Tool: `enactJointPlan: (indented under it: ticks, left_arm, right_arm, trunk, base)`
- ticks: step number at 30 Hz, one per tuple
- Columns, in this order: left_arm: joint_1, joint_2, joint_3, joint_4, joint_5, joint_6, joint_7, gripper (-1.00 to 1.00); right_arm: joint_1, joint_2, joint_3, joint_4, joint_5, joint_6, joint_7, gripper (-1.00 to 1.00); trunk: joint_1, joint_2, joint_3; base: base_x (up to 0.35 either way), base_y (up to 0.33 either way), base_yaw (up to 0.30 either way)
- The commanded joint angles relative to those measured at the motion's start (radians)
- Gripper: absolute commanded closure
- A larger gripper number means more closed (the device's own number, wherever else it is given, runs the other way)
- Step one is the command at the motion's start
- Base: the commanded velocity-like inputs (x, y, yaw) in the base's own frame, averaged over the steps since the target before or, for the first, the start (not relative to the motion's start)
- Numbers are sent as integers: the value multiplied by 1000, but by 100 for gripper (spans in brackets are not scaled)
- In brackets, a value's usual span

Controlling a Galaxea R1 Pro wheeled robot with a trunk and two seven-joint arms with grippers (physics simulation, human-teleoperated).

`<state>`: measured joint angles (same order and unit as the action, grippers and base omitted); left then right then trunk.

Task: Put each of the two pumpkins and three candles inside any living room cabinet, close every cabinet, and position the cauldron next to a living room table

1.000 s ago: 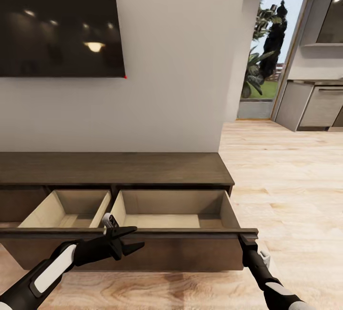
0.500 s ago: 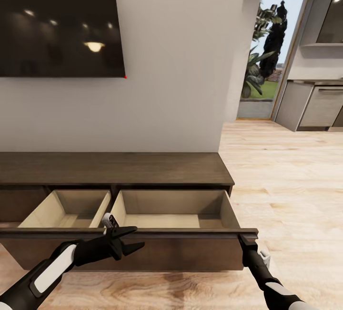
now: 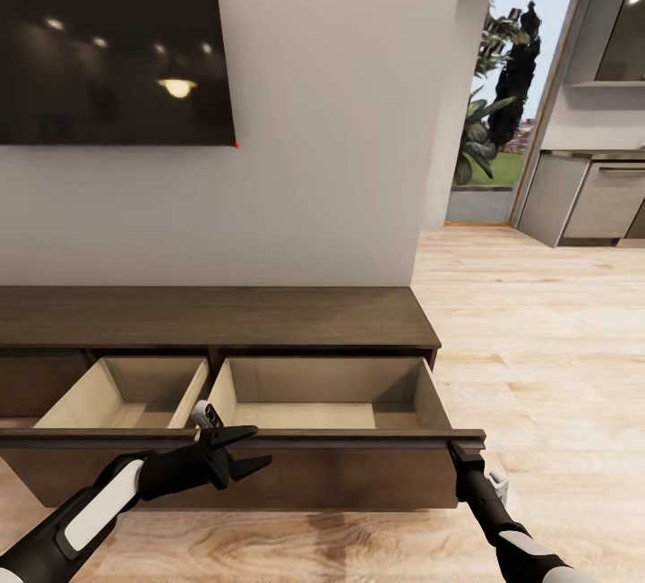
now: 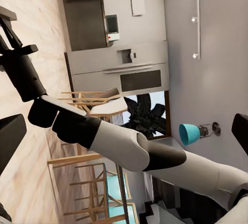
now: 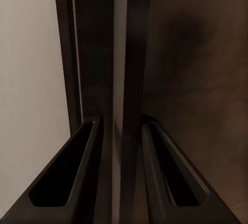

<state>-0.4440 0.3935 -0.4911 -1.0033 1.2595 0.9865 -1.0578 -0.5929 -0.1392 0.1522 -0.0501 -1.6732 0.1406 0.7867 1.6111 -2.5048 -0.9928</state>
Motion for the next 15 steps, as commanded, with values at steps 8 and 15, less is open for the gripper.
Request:
enactJointPlan:
  ticks: [8,15]
  left_arm:
    - [-1,1,-3,0,5,4,-2,-100]
    - [-1,1,-3,0,5,4,-2,-100]
  right_arm:
    - [44,0,9,-1,-16,17,87,100]
    - [44,0,9,-1,-16,17,87,100]
  trunk:
    - [0,-1,-1]
    - [0,-1,-1]
  base:
    - [0,0,0]
    - [0,0,0]
